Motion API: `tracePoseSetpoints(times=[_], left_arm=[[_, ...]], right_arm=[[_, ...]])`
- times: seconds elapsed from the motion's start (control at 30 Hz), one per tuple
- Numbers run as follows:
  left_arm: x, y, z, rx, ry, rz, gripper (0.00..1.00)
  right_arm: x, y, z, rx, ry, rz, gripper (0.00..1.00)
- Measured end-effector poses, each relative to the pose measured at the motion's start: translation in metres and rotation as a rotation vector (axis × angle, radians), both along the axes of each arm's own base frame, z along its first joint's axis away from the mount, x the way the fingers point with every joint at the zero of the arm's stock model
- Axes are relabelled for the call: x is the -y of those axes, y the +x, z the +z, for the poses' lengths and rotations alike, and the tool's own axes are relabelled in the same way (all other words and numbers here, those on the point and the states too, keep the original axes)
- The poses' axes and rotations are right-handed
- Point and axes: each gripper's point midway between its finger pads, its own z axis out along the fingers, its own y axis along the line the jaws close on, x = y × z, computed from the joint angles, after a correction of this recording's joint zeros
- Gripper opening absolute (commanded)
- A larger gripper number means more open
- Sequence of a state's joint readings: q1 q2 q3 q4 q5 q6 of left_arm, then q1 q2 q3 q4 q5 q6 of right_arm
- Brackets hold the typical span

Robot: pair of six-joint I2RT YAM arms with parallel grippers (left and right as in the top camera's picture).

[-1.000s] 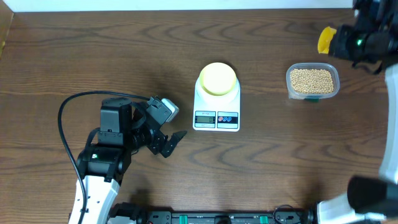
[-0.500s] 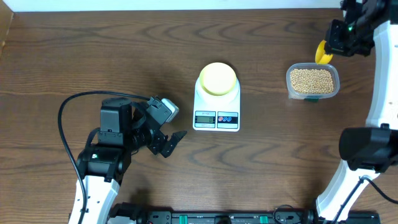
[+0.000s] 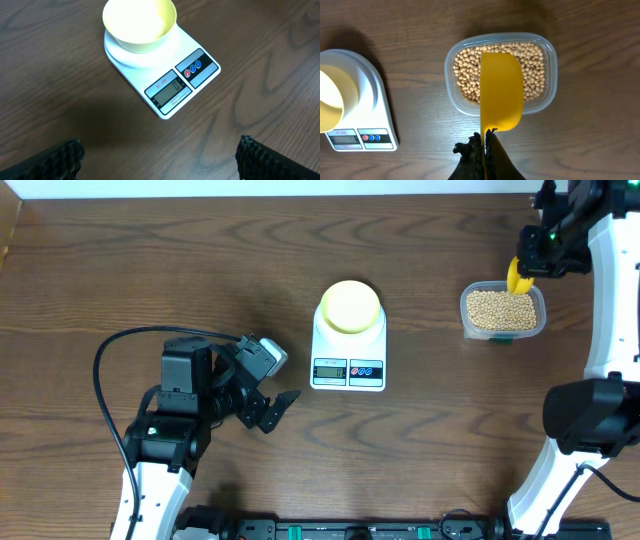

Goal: Scoop item into bowl and weigh 50g on scale
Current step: 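Raise the yellow scoop with the right gripper and move it over the soybean tub, then lower the scoop into the soybeans and drag it to scoop beans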

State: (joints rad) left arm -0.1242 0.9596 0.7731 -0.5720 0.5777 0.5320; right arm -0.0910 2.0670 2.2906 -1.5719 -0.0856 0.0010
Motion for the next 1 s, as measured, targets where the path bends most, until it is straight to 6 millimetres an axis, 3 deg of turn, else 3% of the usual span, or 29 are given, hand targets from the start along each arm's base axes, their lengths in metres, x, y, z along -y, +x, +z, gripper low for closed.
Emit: tracePoseSetpoints(times=[0.23,0.5,1.0], left_arm=[[0.000,0.000,0.000,0.000,0.000,0.000,0.99],[0.000,0.000,0.000,0.000,0.000,0.000,0.99],[0.000,0.000,0.000,0.000,0.000,0.000,0.99]], right_arm=[[0.003,0.010,-0.012,0.020,-0.025,0.063,0.01],[0.014,-0.004,-0.055,-0.093,-0.085,0.099,0.01],[0.036,-0.001,-0.085,-0.115,-0.211,0.082,0.01]])
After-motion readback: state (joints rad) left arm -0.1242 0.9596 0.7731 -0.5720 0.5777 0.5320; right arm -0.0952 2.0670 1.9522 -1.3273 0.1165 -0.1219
